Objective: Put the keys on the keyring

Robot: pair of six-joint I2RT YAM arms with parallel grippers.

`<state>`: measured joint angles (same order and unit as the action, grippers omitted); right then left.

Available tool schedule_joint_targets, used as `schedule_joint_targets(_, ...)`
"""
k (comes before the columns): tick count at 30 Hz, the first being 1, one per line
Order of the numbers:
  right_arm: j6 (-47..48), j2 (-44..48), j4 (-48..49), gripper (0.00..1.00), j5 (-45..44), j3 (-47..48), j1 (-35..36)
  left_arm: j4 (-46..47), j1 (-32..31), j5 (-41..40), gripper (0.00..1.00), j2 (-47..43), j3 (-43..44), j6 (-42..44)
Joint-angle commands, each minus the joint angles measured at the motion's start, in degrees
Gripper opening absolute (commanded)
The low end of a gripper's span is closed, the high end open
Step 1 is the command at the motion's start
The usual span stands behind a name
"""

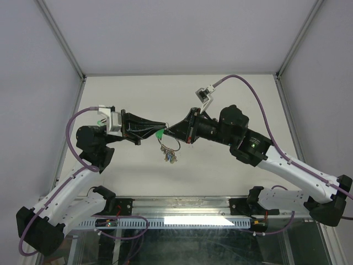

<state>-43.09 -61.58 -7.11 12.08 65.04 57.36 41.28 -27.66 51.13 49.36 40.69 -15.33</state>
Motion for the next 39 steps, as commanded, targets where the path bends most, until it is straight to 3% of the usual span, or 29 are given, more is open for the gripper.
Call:
schedule_joint_targets(1,-2.4,0.1,4.8,0.00,3.5,2.5,0.6,-0.6,0.4,-2.6,0.00,-0.7,1.9,2.7)
schedule_joint_targets(24,-3.9,0.7,8.3,0.00,8.1,1.1,0.6,-4.9,0.4,-4.7,0.00,-1.6,2.1,6.0)
schedule_joint_targets(39,-4.7,-0.7,8.7,0.00,12.4,1.2,0.6,-7.1,0.4,-10.8,0.00,-3.5,1.4,7.7)
